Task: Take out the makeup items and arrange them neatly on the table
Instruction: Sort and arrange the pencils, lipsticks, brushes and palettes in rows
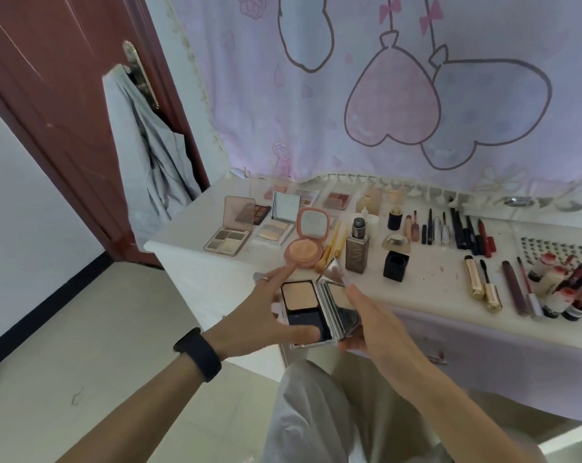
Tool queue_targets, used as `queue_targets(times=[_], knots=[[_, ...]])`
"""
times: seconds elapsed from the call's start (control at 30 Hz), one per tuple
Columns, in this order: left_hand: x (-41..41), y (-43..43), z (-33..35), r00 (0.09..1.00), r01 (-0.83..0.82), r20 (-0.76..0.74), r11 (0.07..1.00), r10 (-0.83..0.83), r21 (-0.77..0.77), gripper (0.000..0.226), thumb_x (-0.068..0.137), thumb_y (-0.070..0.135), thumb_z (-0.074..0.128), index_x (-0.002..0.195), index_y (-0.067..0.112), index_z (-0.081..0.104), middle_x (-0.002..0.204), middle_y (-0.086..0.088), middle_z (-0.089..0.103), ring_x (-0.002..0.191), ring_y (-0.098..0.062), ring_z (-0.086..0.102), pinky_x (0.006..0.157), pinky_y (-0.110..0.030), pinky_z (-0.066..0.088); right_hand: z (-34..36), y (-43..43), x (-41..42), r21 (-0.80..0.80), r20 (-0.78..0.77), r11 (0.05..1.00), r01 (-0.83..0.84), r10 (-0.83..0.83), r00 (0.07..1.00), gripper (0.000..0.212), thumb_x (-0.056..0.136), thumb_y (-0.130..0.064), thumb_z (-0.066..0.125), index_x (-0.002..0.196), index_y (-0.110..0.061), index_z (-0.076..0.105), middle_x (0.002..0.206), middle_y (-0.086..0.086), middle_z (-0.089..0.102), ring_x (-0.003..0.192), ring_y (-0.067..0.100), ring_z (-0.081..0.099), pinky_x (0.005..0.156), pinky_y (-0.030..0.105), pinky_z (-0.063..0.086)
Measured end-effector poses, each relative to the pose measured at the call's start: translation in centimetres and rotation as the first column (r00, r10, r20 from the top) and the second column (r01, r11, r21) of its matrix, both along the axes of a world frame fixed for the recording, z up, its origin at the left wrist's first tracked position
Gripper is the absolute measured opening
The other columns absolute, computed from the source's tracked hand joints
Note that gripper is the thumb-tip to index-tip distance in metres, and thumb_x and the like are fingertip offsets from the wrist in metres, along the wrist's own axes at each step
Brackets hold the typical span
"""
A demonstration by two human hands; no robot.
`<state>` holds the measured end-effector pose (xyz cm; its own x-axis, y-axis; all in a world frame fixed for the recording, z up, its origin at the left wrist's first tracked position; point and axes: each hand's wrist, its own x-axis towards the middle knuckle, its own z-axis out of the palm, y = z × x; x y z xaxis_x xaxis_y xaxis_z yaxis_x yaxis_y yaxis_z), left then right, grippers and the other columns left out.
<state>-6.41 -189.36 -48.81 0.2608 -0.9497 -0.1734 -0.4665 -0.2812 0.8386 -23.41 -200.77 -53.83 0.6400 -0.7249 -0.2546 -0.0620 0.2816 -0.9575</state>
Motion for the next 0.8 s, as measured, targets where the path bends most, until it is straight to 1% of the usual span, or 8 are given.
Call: queue_targets(times=[0.1,0.17,0.4,0.57,0.63,0.67,0.73,0.8], knots=[[0.7,0.2,-0.4,0.85,0.143,0.498,0.985,-0.171,0.095,0.119,0.062,0.065,0.082,0.154,0.034,0.013,0.149,0.024,0.015,0.135,-0.002,0.015,0.115,-0.023,0.026,0.3,0.9,1.5,-0.006,-0.005,0.999,-0.054,0.054,0.999,0.033,0.099,-0.053,0.053,0.097,-0.024,0.069,0.071,-0.005,0.074,0.057,0.007,0.068,0.052,0.02,0.054],[1.3,0.3,-0.7,0.777,0.123,0.609,0.987,-0.158,0.1,0.116,0.064,0.063,0.082,0.152,0.027,0.017,0.145,0.012,0.025,0.128,-0.01,0.023,0.112,-0.025,0.03,0.6,1.4,2.4,-0.02,-0.008,0.996,-0.083,0.083,0.997,0.029,0.099,-0.052,0.054,0.095,-0.028,0.07,0.075,-0.005,0.075,0.06,0.008,0.07,0.053,0.021,0.054],[4.2,1.5,-2.1,0.784,0.016,0.62,0.999,-0.035,0.037,0.109,0.057,0.061,0.08,0.146,0.036,0.021,0.131,0.009,0.033,0.114,-0.012,0.026,0.098,-0.026,0.04,0.8,2.3,5.4,-0.102,-0.024,0.98,-0.168,0.167,0.986,0.014,0.1,-0.034,0.059,0.091,-0.036,0.07,0.081,-0.017,0.075,0.074,0.003,0.071,0.058,0.021,0.057],[7.7,2.9,-2.1,0.859,-0.129,0.491,0.99,0.143,-0.061,0.105,0.053,0.06,0.08,0.14,0.04,0.025,0.116,0.022,0.03,0.116,-0.007,0.03,0.095,-0.025,0.047,1.8,2.4,8.7,-0.115,-0.053,0.962,-0.248,0.244,0.968,0.03,0.103,-0.053,0.043,0.105,-0.037,0.069,0.091,-0.016,0.075,0.089,0.009,0.072,0.082,0.033,0.059],[9.9,3.3,-1.7,0.863,-0.255,0.423,0.961,0.277,-0.109,0.103,0.051,0.061,0.081,0.138,0.037,0.032,0.114,0.026,0.032,0.118,-0.009,0.036,0.096,-0.026,0.047,1.5,2.4,9.8,-0.274,-0.111,0.932,-0.236,0.213,0.971,0.035,0.102,-0.057,0.042,0.102,-0.034,0.069,0.095,-0.016,0.073,0.093,0.005,0.067,0.091,0.036,0.054],[11.3,3.4,-1.4,0.849,-0.318,0.401,0.939,0.344,-0.133,0.1,0.05,0.061,0.082,0.135,0.035,0.038,0.116,0.024,0.037,0.117,-0.012,0.041,0.096,-0.03,0.048,1.0,2.2,10.4,-0.435,-0.187,0.865,-0.25,0.185,0.965,0.033,0.101,-0.058,0.042,0.104,-0.035,0.066,0.102,-0.021,0.069,0.095,0.0,0.063,0.093,0.032,0.051],[14.2,3.2,-0.8,0.805,-0.444,0.352,0.879,0.477,-0.175,0.093,0.049,0.06,0.083,0.129,0.031,0.048,0.115,0.01,0.05,0.111,-0.018,0.052,0.094,-0.037,0.053,0.3,2.0,11.5,-0.714,-0.344,0.618,-0.33,0.101,0.933,0.03,0.102,-0.052,0.043,0.127,-0.041,0.056,0.124,-0.027,0.052,0.113,-0.004,0.051,0.1,0.022,0.038],[17.1,2.6,-0.5,0.735,-0.565,0.337,0.806,0.589,-0.177,0.097,0.048,0.061,0.082,0.132,0.025,0.048,0.114,0.002,0.051,0.109,-0.021,0.053,0.096,-0.039,0.052,-0.8,1.5,13.0,-0.854,-0.386,0.376,-0.359,0.006,0.923,0.042,0.102,-0.042,0.044,0.143,-0.03,0.048,0.141,-0.02,0.046,0.133,0.005,0.04,0.109,0.023,0.033]])
